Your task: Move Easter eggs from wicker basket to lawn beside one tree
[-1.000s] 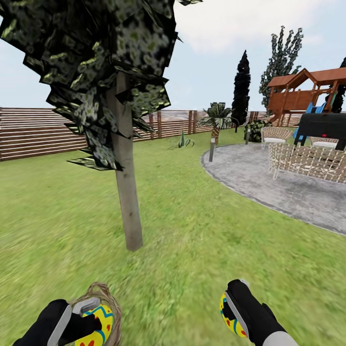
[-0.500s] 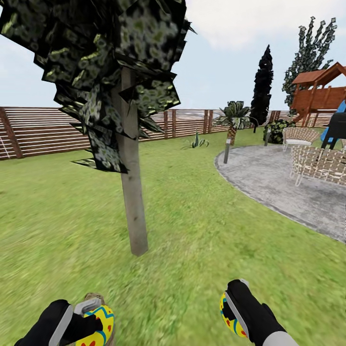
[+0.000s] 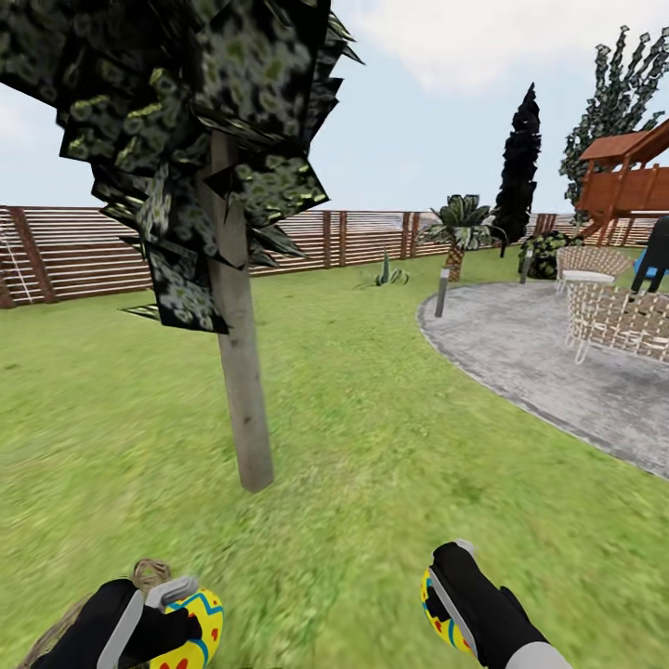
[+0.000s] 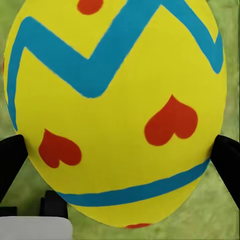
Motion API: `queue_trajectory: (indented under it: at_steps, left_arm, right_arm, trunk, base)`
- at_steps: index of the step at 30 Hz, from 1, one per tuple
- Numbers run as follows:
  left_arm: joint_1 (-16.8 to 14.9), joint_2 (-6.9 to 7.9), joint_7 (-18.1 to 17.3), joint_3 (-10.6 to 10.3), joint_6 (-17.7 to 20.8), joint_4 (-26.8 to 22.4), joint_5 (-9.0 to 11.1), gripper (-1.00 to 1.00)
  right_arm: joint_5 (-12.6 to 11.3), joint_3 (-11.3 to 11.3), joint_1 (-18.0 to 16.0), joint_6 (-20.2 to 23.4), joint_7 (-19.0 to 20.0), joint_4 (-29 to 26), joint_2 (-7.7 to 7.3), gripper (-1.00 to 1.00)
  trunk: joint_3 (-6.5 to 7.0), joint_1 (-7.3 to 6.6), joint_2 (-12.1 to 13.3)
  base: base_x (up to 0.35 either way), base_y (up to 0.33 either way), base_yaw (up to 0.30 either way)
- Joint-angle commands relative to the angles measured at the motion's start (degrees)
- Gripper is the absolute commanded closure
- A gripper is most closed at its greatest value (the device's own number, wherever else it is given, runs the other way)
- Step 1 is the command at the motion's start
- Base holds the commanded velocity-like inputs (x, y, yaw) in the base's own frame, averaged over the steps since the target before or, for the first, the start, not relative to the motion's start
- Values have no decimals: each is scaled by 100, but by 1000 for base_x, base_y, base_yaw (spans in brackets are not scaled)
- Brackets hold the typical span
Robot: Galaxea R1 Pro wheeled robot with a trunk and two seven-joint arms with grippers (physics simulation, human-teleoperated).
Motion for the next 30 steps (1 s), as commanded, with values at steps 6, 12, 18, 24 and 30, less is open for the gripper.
queue_trajectory:
  at_steps: [6, 12, 18, 24, 30]
  left_arm:
    - [-4, -3, -42, 18, 30, -7, -25, 100]
    - [-4, -3, -42, 18, 23, 2, -22, 100]
    - [-4, -3, -44, 18, 23, 9, -26, 100]
    - [-4, -3, -50, 18, 23, 11, -20, 100]
    - [-4, -3, -51, 18, 23, 11, -21, 100]
  right_arm:
    - [10, 52, -3, 26, -1, -5, -2, 100]
    - [-2, 53, -2, 28, 7, -4, -2, 100]
    - [-8, 53, 0, 21, 16, -5, -2, 100]
    - [17, 143, -2, 29, -1, 4, 19, 100]
    - [18, 158, -1, 29, -3, 4, 23, 100]
  trunk:
    - [-7, 0, -3]
    - [-7, 0, -3]
    - [-7, 0, -3]
    - [-7, 0, -3]
    - [-7, 0, -3]
  base:
    - [0, -329, 282]
    - [92, -320, 182]
    - [219, -277, 4]
    - [255, -246, 169]
    - [256, -245, 287]
